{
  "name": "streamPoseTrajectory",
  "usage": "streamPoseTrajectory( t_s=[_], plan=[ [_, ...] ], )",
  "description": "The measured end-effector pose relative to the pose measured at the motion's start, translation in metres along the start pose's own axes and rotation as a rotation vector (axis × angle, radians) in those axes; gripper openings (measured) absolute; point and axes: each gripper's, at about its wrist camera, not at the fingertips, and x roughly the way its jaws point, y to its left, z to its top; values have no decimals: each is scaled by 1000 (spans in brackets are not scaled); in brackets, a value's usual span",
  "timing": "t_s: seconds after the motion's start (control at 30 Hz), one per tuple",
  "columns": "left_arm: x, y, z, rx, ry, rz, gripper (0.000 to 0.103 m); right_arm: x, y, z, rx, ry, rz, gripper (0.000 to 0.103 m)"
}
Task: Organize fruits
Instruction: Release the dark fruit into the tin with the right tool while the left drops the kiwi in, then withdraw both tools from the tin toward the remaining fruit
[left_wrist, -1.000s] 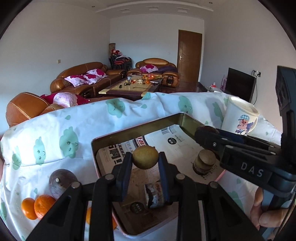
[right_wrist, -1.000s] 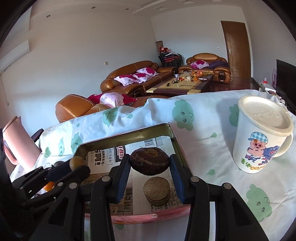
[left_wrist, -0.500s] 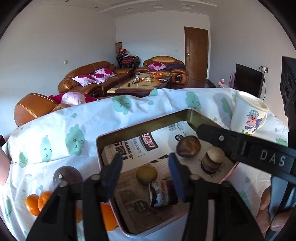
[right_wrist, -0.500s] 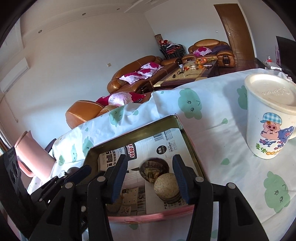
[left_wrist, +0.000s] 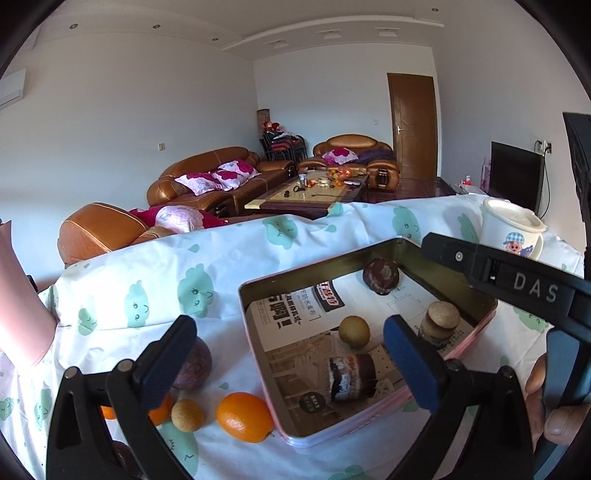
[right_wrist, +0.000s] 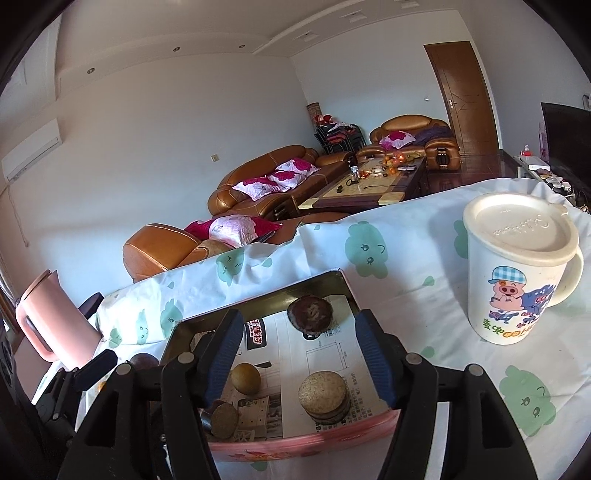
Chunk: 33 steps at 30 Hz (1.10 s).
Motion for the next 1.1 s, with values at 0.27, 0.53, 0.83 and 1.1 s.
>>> streamPoseTrajectory(
  t_s=[0.27,0.53,0.83,1.1],
  plan=[
    [-15,19,-7,-17,-22,48,103,-6,8,-5,-81,-77,-57,65],
    [-23,38,-18,-17,-23,69,103,-13,16,-10,-113,-110,-74,65],
    [-30,60,-29,-23,-7,84,103,-22,24,-17,-108,-129,-80,65],
    [-33,81,-35,-41,11,104,103,-27,30,-22,-109,-127,-82,65]
  ],
)
